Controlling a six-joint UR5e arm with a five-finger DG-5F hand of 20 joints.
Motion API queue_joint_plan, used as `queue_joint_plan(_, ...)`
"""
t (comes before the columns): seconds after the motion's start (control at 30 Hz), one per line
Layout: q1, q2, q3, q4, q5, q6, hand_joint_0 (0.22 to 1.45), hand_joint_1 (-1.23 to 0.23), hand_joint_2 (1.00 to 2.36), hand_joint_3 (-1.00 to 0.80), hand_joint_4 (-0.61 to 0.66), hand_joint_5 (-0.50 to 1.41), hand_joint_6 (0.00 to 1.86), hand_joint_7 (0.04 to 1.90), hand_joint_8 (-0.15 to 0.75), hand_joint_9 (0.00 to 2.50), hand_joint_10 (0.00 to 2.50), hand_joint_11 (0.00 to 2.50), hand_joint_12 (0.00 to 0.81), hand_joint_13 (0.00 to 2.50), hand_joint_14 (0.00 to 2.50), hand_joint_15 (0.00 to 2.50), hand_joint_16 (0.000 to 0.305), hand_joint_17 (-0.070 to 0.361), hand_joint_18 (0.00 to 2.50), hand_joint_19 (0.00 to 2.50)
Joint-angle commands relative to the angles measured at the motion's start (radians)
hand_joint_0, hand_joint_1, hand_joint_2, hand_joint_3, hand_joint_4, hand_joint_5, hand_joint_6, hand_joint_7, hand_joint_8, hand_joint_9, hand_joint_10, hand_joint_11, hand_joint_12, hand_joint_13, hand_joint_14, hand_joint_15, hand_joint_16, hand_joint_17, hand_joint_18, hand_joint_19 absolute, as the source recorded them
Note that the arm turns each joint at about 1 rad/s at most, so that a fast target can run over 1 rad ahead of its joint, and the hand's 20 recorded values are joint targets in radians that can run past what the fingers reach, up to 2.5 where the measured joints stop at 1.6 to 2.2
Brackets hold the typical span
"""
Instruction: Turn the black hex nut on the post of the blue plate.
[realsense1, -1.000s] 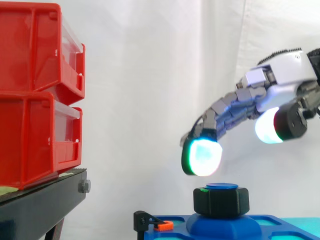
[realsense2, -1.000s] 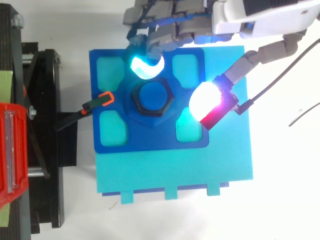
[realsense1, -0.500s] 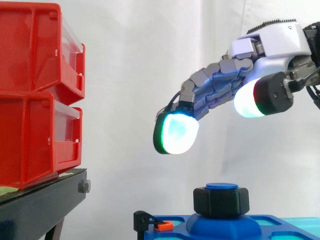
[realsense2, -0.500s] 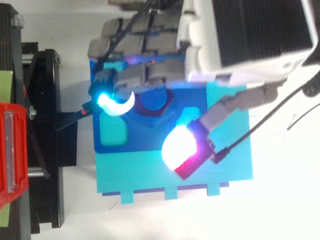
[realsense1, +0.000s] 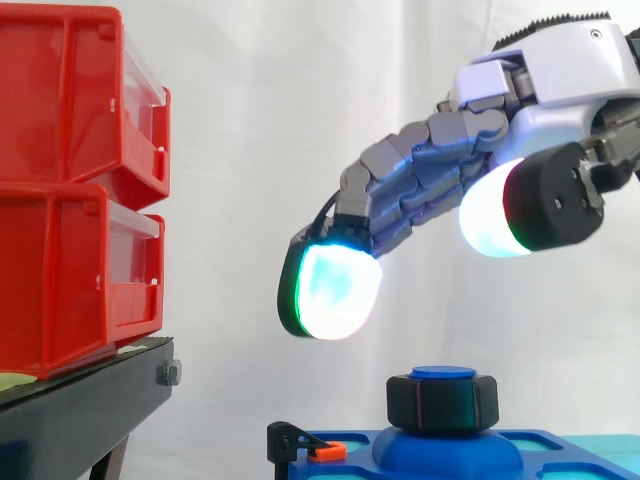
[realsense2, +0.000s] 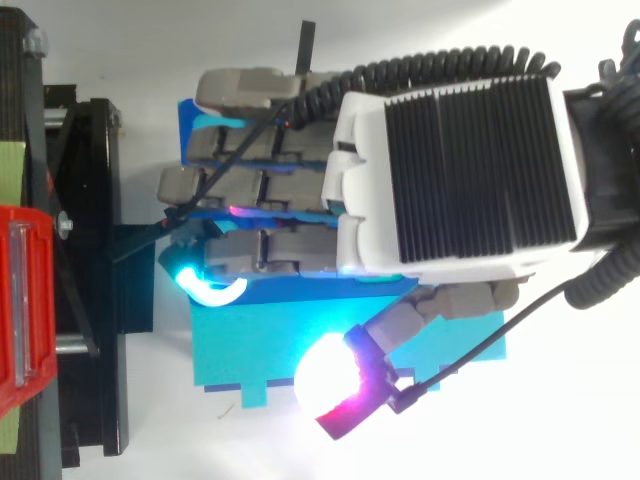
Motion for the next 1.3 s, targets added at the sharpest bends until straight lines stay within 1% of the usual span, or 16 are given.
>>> queue_joint_plan(0.0, 0.007, 0.000, -0.022, 0.004, 0.006, 0.004, 0.48, -0.37, 1.00, -0.50, 0.18, -0.19, 0.50, 0.79, 0.228, 0.29, 0.00, 0.00, 0.344, 0.33, 0.00, 0.05, 0.057, 0.129, 0.15, 0.12)
queue_joint_plan(0.13, 0.007, 0.000, -0.034, 0.004, 0.006, 0.006, 0.48, -0.37, 1.00, -0.50, 0.18, -0.19, 0.50, 0.79, 0.228, 0.29, 0.00, 0.00, 0.343, 0.33, 0.00, 0.05, 0.057, 0.129, 0.15, 0.12)
queue_joint_plan(0.17, 0.003, 0.000, -0.039, 0.004, 0.004, 0.006, 0.48, -0.37, 1.00, -0.50, 0.18, -0.19, 0.50, 0.79, 0.228, 0.29, 0.00, 0.00, 0.344, 0.33, 0.00, 0.05, 0.057, 0.129, 0.15, 0.11)
queue_joint_plan(0.23, 0.001, 0.000, -0.039, 0.004, 0.002, 0.006, 0.48, -0.37, 1.00, -0.50, 0.18, -0.19, 0.50, 0.79, 0.227, 0.29, 0.00, 0.00, 0.345, 0.33, 0.00, 0.05, 0.057, 0.129, 0.15, 0.12)
queue_joint_plan(0.73, -0.026, 0.000, -0.039, -0.017, -0.010, 0.002, 0.48, -0.37, 1.00, -0.50, 0.18, -0.19, 0.50, 0.79, 0.229, 0.29, 0.00, 0.00, 0.346, 0.33, 0.00, 0.05, 0.057, 0.129, 0.15, 0.11)
queue_joint_plan(0.77, -0.033, 0.000, -0.039, -0.025, -0.017, 0.002, 0.48, -0.37, 1.00, -0.50, 0.18, -0.19, 0.50, 0.79, 0.229, 0.29, 0.00, 0.00, 0.347, 0.33, 0.00, 0.05, 0.057, 0.129, 0.15, 0.12)
queue_joint_plan(0.9, -0.040, 0.000, -0.039, -0.025, -0.030, -0.001, 0.48, -0.37, 1.00, -0.50, 0.18, -0.19, 0.50, 0.79, 0.230, 0.29, 0.00, 0.00, 0.347, 0.33, 0.00, 0.05, 0.057, 0.129, 0.15, 0.12)
queue_joint_plan(0.97, -0.048, 0.000, -0.039, -0.025, -0.037, -0.004, 0.48, -0.37, 1.00, -0.50, 0.18, -0.19, 0.50, 0.79, 0.229, 0.29, 0.00, 0.00, 0.347, 0.34, 0.00, 0.05, 0.057, 0.129, 0.15, 0.11)
queue_joint_plan(1.0, -0.048, 0.000, -0.039, -0.025, -0.037, -0.004, 0.48, -0.37, 1.00, -0.50, 0.18, -0.19, 0.50, 0.79, 0.229, 0.30, 0.00, 0.00, 0.346, 0.34, 0.00, 0.06, 0.057, 0.128, 0.15, 0.12)
queue_joint_plan(1.1, -0.057, 0.000, -0.039, -0.025, -0.048, -0.007, 0.49, -0.37, 1.00, -0.50, 0.18, -0.19, 0.50, 0.79, 0.229, 0.29, 0.00, 0.00, 0.346, 0.34, 0.00, 0.06, 0.057, 0.129, 0.15, 0.11)
queue_joint_plan(1.13, -0.057, 0.000, -0.039, -0.025, -0.048, -0.007, 0.48, -0.37, 1.00, -0.50, 0.18, -0.19, 0.50, 0.79, 0.229, 0.30, 0.00, 0.00, 0.346, 0.33, 0.00, 0.06, 0.057, 0.129, 0.15, 0.12)
queue_joint_plan(1.27, -0.072, 0.000, -0.039, -0.028, -0.067, -0.016, 0.49, -0.37, 1.00, -0.50, 0.18, -0.19, 0.50, 0.79, 0.229, 0.29, 0.00, 0.00, 0.346, 0.33, 0.00, 0.06, 0.057, 0.128, 0.15, 0.11)
